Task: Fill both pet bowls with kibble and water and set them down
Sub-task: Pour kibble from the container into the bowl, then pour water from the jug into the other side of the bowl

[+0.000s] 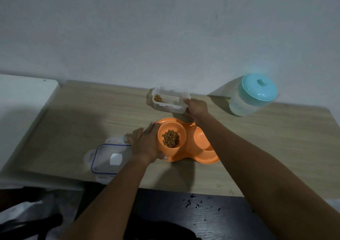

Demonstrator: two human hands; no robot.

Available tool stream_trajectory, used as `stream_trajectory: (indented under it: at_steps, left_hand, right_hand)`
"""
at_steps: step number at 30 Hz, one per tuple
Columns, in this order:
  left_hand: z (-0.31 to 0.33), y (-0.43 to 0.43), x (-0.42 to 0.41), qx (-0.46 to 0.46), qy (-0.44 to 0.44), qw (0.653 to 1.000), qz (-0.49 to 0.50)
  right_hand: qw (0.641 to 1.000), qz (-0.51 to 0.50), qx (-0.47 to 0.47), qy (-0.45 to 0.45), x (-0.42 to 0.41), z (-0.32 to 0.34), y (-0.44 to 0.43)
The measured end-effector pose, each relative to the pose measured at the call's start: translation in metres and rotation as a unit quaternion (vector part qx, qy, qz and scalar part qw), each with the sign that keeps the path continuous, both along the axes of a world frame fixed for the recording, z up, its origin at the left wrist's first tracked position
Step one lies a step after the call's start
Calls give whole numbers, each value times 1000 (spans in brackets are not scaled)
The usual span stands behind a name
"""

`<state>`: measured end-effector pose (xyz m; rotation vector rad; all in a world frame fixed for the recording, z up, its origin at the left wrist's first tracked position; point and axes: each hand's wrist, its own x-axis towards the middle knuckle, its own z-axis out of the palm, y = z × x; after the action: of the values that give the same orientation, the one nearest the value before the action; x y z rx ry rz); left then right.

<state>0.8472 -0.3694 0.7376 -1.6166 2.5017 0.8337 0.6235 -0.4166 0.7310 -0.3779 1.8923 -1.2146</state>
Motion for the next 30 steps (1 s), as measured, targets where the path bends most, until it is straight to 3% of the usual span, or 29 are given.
stream_trajectory:
  at_steps: [5,7,14,23,30]
  left_hand:
    - [5,0,-1,25,-9,1000,14]
    - [9,1,-5,26,-18,999,21]
    - [28,27,-39,52,-34,997,36]
    - [35,53,-105,25,-65,997,32]
    - [25,50,-138,30,-79,996,38]
  right_hand:
    - [979,62,18,191,-4,22,44]
    - [969,82,20,230,-8,25,74]
    - [970,41,50,234,-33,11,170]
    - [977,22,25,211,-91,17,205]
    - [949,-159,-70,265,-153,74,177]
